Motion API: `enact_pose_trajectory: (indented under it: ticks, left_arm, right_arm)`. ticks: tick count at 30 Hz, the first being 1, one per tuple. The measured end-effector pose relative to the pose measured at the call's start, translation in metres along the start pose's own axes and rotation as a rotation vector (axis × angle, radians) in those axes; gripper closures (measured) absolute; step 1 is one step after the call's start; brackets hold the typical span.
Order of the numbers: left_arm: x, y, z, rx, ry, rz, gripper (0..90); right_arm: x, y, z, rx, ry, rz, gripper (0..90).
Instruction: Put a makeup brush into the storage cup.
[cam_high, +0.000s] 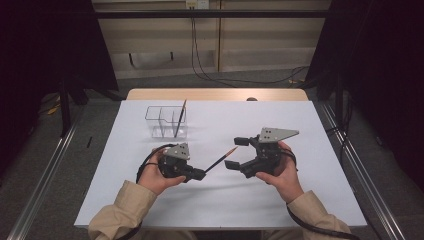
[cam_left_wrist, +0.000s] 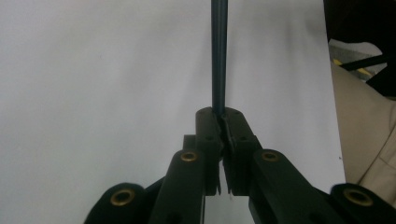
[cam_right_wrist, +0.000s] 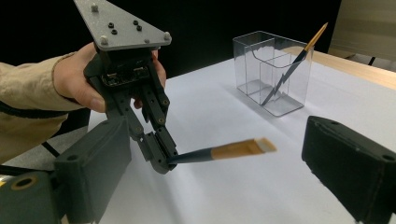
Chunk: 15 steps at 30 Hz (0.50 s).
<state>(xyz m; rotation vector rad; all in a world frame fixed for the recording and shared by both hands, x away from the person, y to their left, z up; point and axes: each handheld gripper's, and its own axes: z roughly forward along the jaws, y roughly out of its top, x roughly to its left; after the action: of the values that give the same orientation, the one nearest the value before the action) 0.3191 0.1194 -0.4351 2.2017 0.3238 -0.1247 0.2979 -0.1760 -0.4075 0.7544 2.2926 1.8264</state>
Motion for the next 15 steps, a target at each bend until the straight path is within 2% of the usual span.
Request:
enact_pose_trajectory:
  ticks: [3, 6, 15]
  left_arm:
    - [0.0010, -0.0009, 0.0011, -0.026, 0.000, -0.018, 86.3]
    - [0.0012, -0.0014, 0.0021, -0.045, -0.002, -0.020, 86.3]
    - [0.0011, -0.0005, 0.0047, -0.153, 0.003, -0.049, 86.3]
  right_arm:
    - [0.0000, -0.0005, -0.0007, -0.006, -0.006, -0.001, 8.6]
    - [-0.0001, -0.0012, -0.0005, -0.003, -0.008, 0.001, 9.6]
    - [-0.0012, -0.0014, 0.0003, -0.015, -0.015, 0.005, 14.5]
